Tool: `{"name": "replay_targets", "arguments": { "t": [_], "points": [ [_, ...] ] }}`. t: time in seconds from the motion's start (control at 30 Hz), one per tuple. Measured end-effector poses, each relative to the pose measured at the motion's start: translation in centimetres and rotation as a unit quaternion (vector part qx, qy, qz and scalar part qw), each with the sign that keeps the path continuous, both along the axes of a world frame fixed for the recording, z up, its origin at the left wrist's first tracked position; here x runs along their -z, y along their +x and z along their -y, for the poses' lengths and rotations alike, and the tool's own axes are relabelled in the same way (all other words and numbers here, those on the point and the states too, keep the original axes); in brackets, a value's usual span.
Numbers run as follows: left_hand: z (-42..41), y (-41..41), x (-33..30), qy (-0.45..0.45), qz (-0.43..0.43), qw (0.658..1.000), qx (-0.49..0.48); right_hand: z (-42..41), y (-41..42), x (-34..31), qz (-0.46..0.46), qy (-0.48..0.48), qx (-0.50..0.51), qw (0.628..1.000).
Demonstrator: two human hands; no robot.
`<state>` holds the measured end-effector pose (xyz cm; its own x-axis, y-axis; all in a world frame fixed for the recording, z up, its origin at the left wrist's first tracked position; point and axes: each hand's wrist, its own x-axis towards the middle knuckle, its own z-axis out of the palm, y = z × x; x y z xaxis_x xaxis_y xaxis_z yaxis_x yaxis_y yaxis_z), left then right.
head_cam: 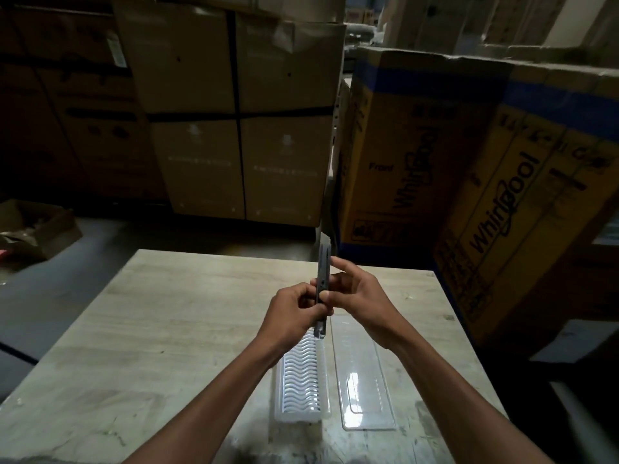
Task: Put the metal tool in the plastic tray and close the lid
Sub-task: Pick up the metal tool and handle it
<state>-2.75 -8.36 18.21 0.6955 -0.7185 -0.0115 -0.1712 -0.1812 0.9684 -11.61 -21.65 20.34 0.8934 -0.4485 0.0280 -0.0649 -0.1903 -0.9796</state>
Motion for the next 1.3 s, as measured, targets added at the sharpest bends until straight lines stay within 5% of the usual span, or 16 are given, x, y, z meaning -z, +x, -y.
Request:
{"name": "replay_targets", "arguments": {
  "t": [1.3],
  "points": [
    [-0.7, -3.0, -1.6, 0.010, 0.020, 0.997, 0.067, 3.4, -2.3, -4.6, 0.036, -0.075, 0.018, 0.996]
  ]
}}
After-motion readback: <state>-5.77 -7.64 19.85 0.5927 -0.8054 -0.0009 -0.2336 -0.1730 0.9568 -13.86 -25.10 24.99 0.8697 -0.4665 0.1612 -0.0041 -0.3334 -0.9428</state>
